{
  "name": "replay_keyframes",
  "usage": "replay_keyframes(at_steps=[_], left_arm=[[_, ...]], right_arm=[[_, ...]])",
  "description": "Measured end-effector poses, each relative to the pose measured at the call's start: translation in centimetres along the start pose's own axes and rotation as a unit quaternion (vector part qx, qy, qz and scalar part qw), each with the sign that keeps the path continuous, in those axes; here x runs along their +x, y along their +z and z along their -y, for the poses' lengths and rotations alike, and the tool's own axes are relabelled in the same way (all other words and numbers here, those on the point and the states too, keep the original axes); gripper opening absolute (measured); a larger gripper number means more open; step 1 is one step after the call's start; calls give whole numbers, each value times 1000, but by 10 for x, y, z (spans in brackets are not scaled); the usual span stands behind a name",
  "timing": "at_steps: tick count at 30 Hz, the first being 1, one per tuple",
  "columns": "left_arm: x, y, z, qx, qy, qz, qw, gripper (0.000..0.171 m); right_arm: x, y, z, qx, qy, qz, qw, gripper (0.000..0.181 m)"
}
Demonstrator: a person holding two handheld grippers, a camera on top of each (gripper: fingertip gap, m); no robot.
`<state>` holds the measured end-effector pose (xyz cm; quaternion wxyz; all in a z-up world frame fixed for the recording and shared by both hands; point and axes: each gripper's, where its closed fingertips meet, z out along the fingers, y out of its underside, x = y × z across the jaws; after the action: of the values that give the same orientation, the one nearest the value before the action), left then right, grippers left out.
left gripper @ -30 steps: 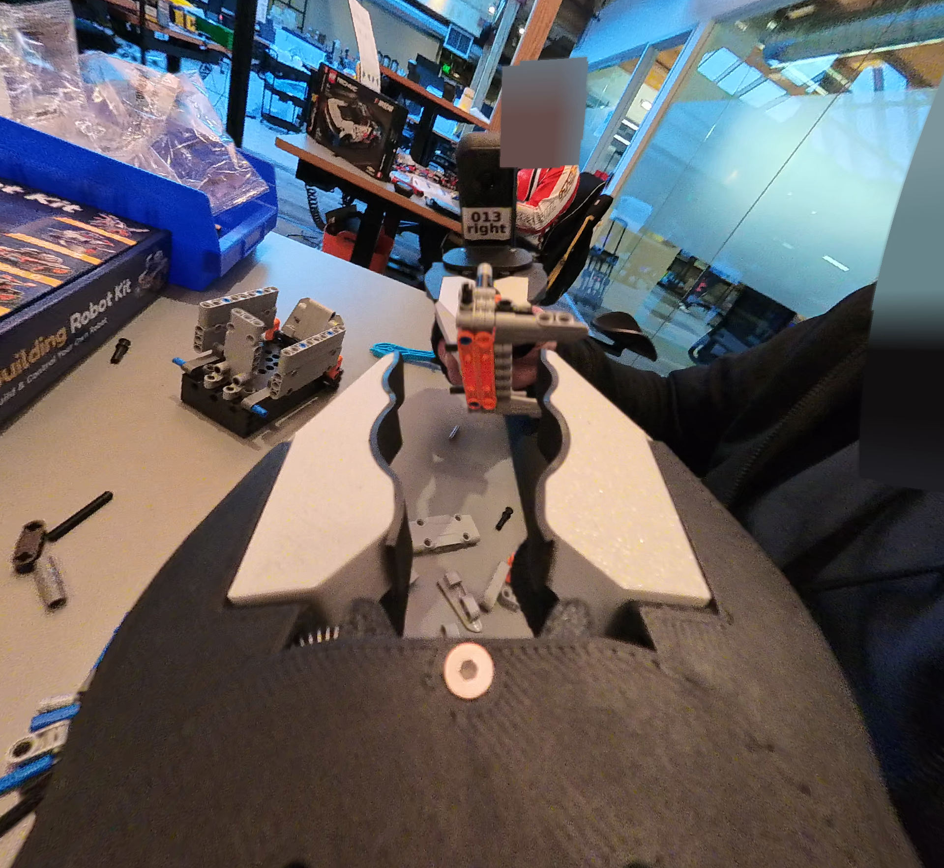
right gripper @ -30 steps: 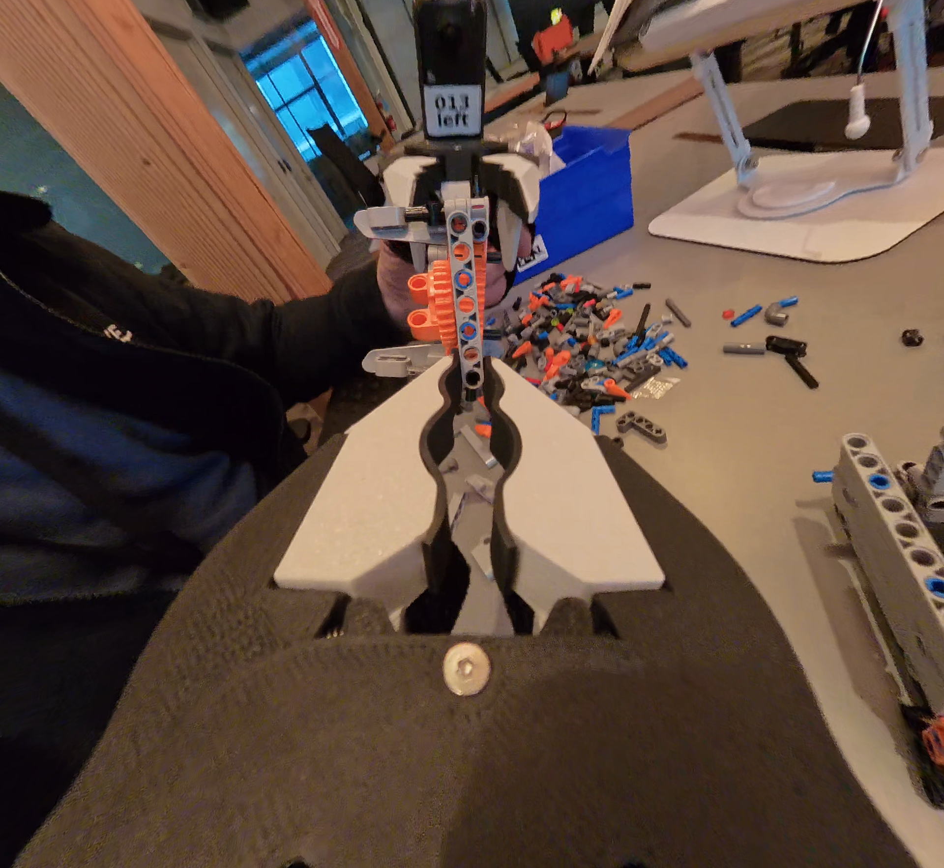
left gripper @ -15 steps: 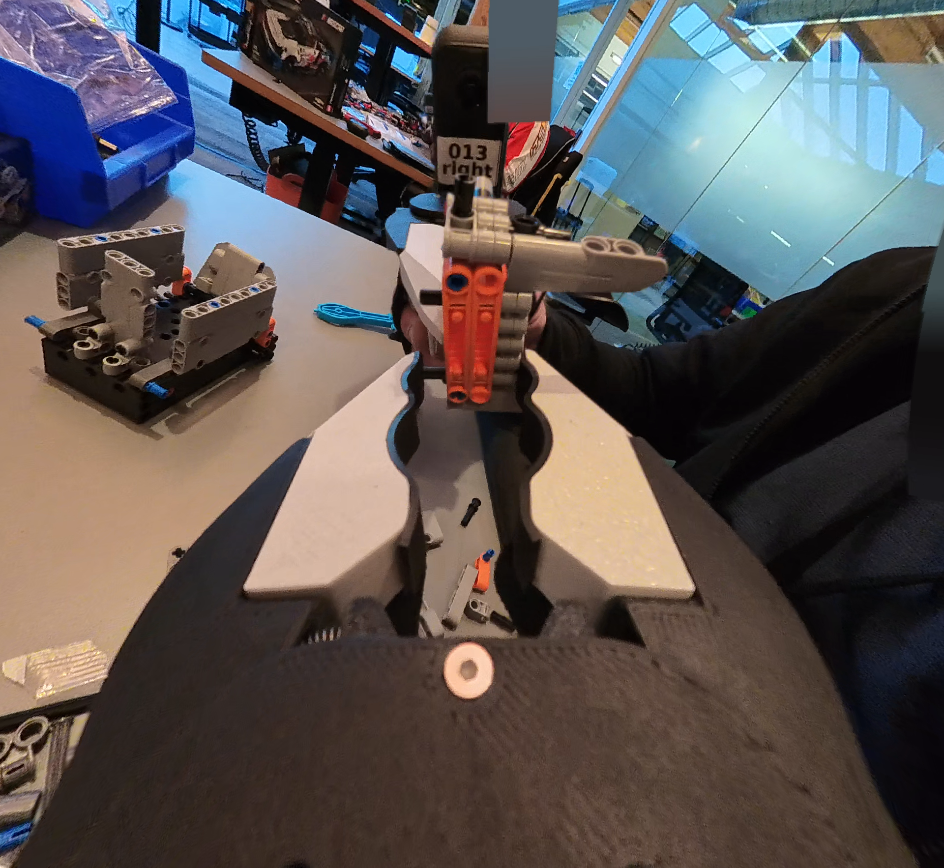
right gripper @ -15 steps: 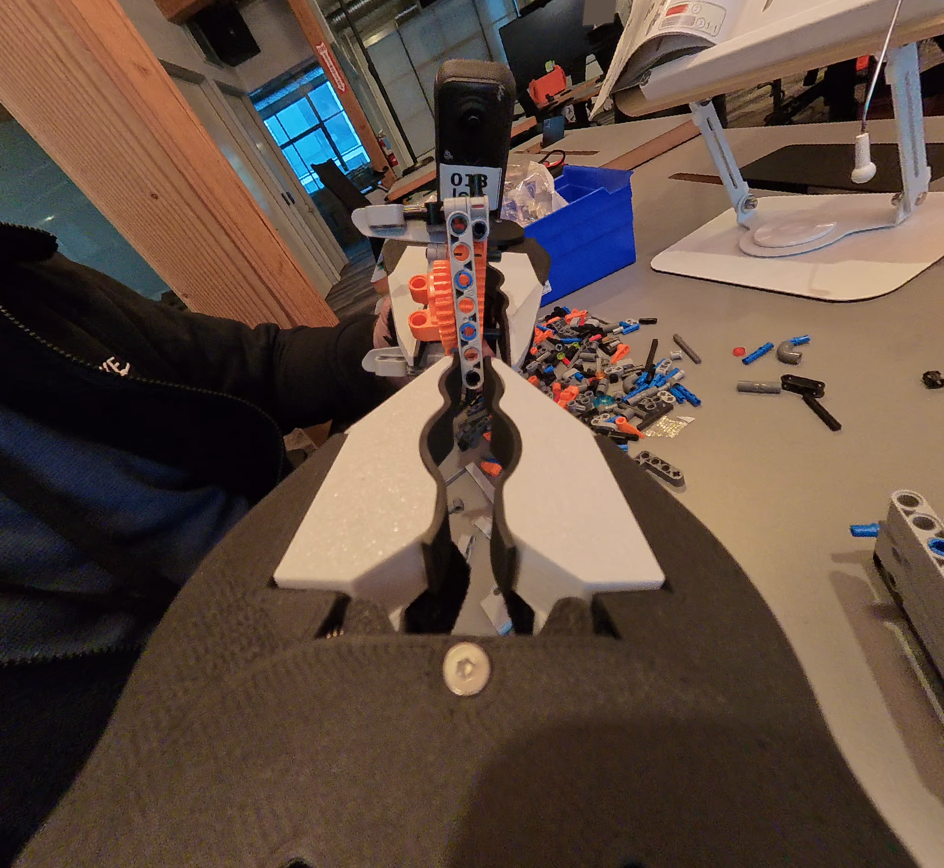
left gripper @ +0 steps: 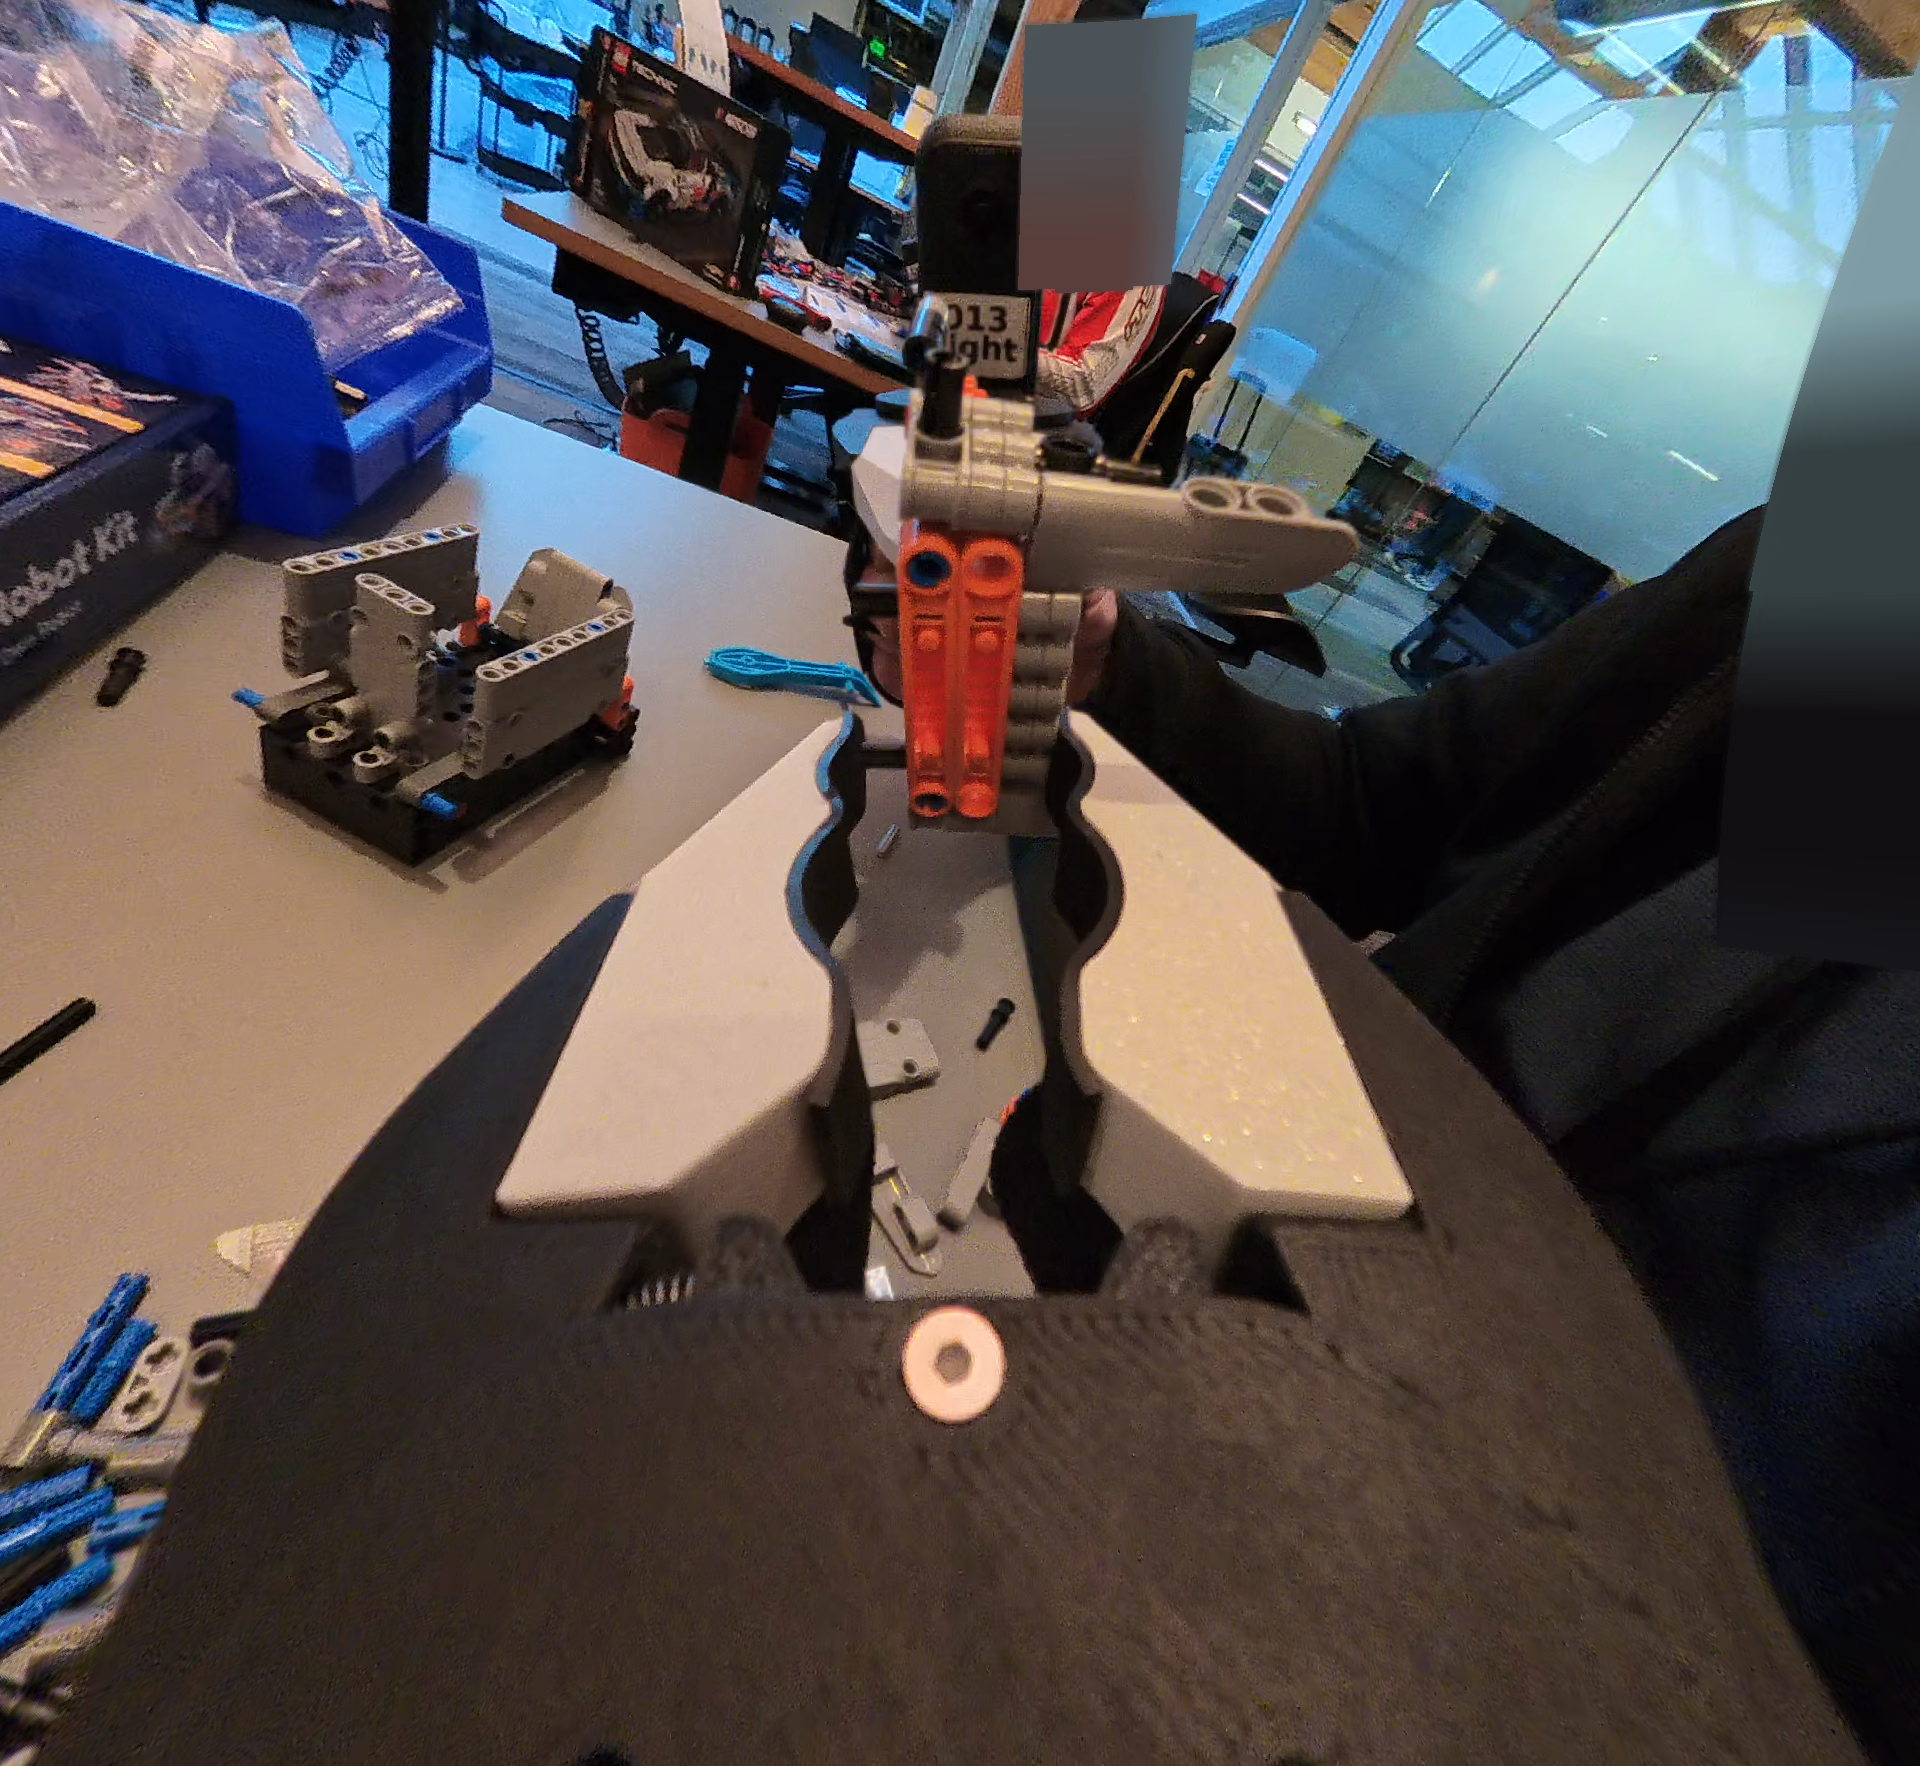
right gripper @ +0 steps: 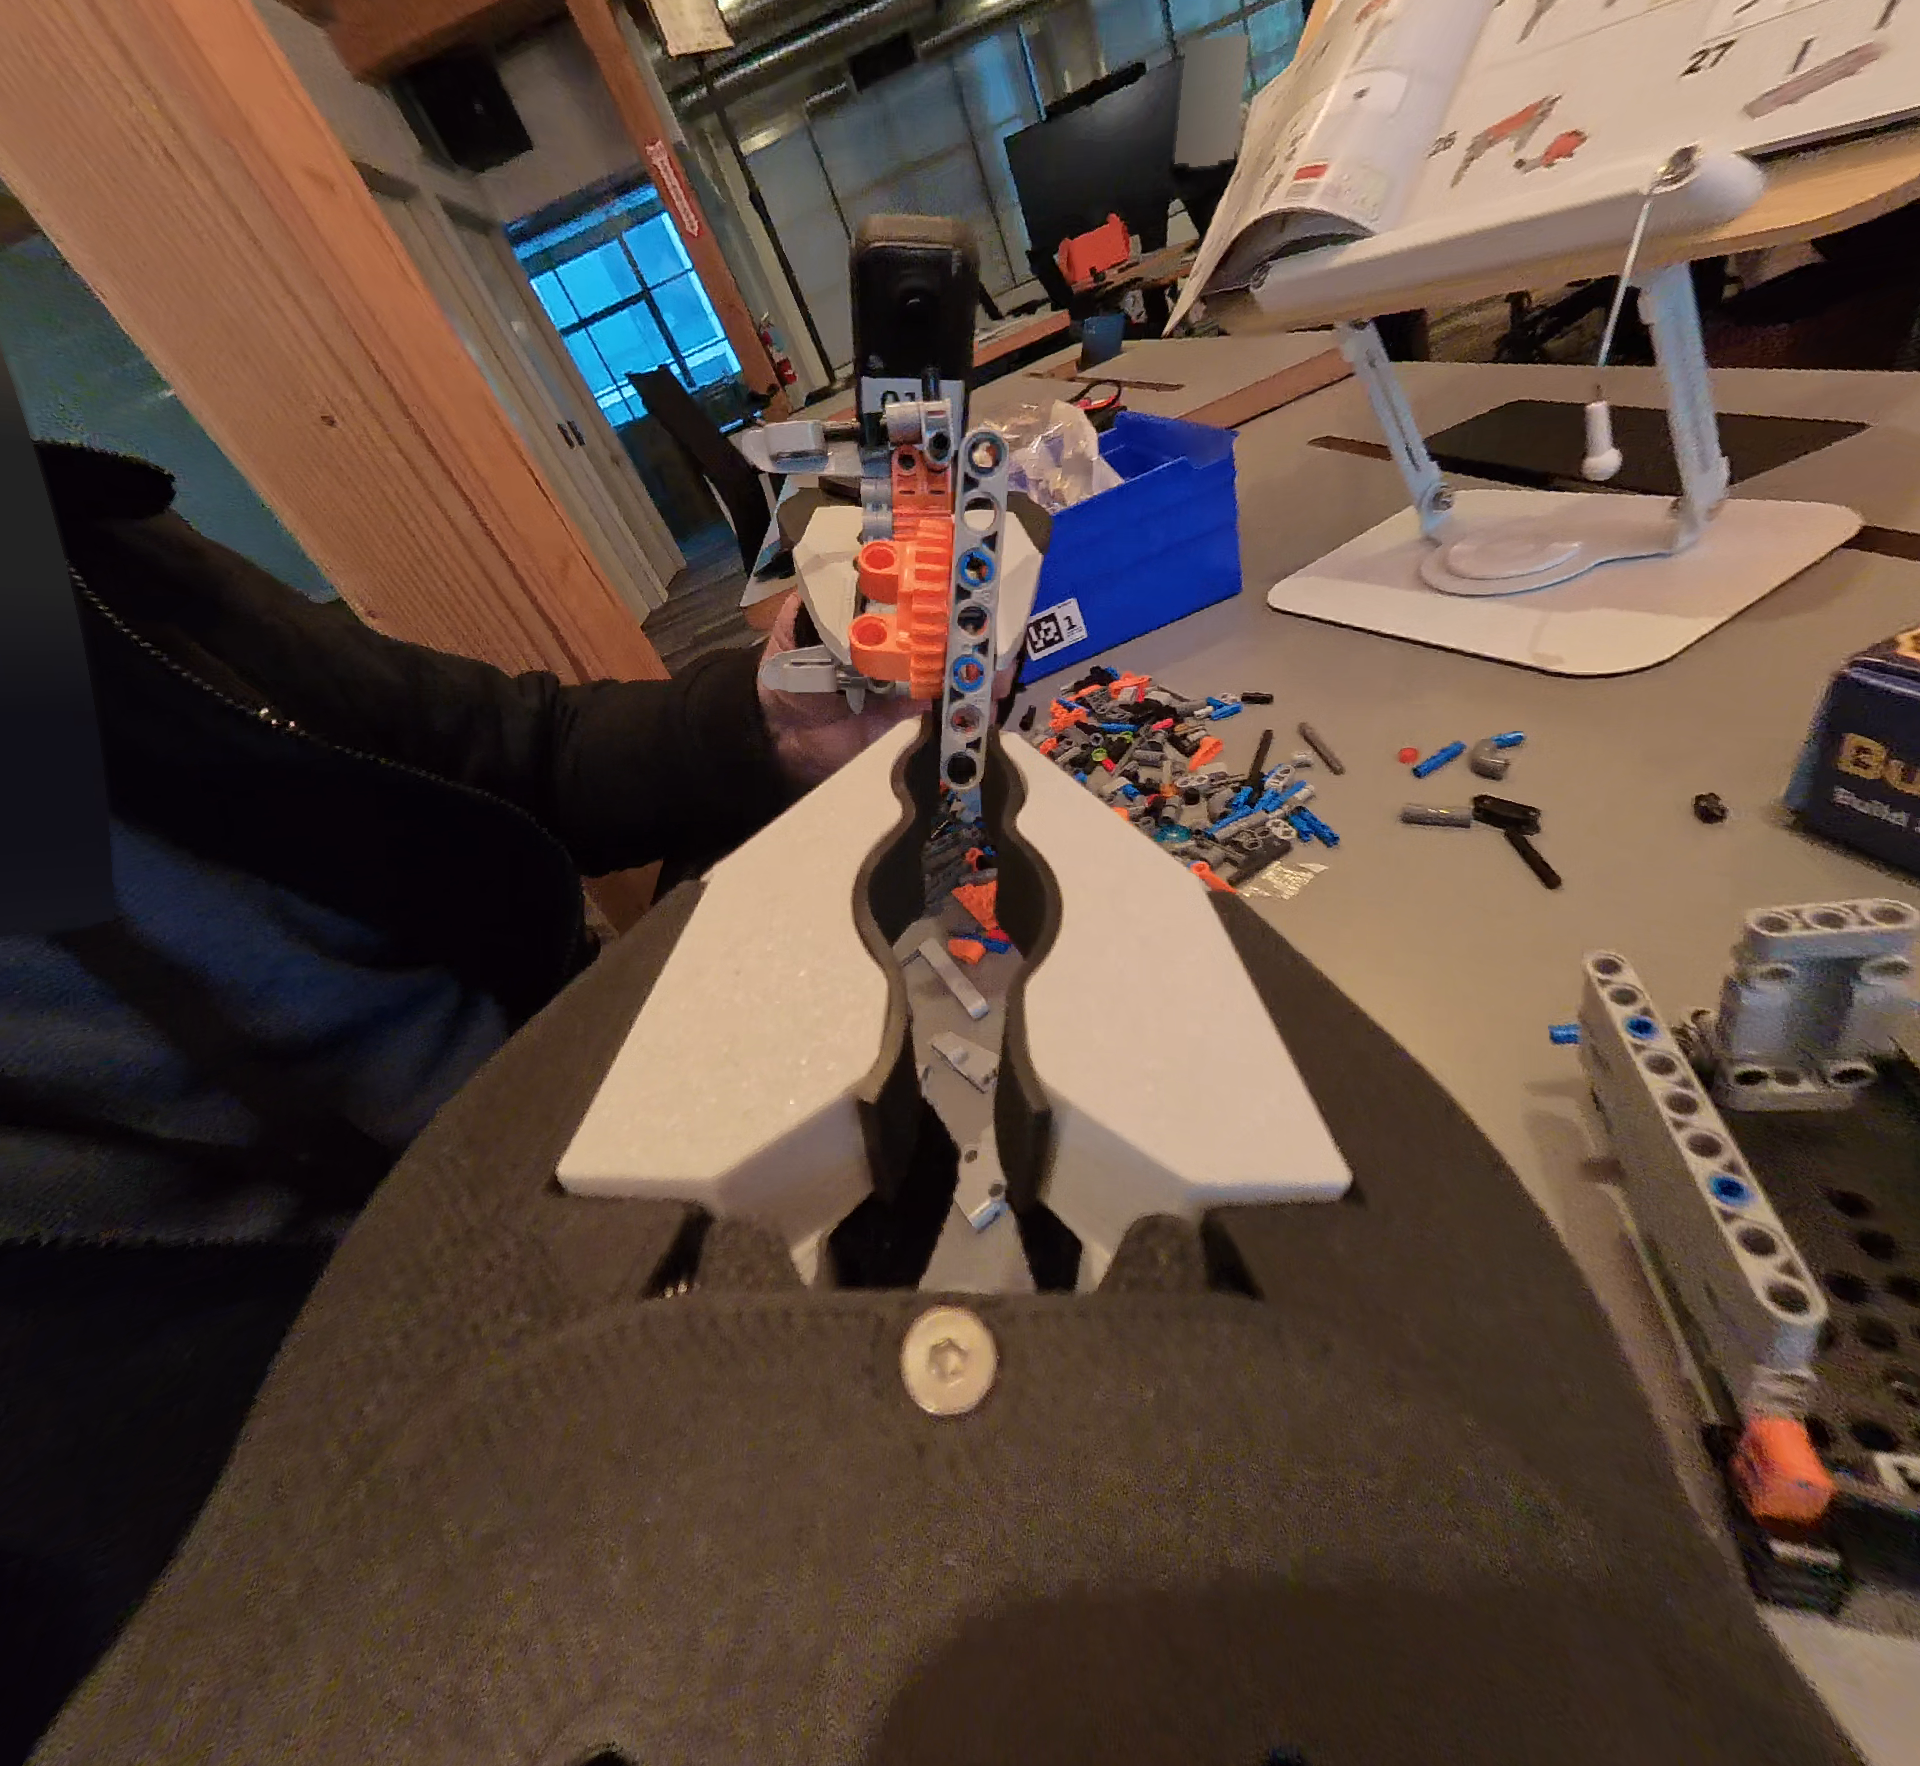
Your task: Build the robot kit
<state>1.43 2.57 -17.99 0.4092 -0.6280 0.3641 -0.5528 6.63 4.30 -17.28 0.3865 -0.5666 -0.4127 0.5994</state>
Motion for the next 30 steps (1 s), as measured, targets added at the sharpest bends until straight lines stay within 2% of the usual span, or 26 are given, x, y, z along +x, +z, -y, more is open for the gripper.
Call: replay_keyframes(at_steps=[3,6,12,16,19,22,25,28,30], left_arm=[[-3,3,1,5,-1,0,1000,33],[-16,12,-18,-39,26,35,998,33],[-41,39,-43,-121,95,92,984,34],[-47,63,-57,-165,131,96,973,34],[-43,86,-65,-170,83,60,980,34],[-43,101,-76,-186,-26,10,982,34],[-45,106,-99,-241,-111,-18,964,34],[-44,107,-122,-297,-139,-22,944,33],[-44,107,-128,-314,-156,-26,936,34]], right_arm=[[-2,8,-6,-15,2,4,1000,6],[1,6,-9,-24,3,-6,1000,6],[19,-26,-22,-56,17,-66,996,5],[26,-53,-30,-69,17,-106,992,5],[34,-71,-46,-118,-12,-156,981,5],[31,-83,-60,-153,-22,-173,973,6],[33,-93,-72,-172,-19,-188,967,6],[34,-98,-85,-189,-14,-194,963,6],[33,-99,-91,-192,-10,-190,963,6]])
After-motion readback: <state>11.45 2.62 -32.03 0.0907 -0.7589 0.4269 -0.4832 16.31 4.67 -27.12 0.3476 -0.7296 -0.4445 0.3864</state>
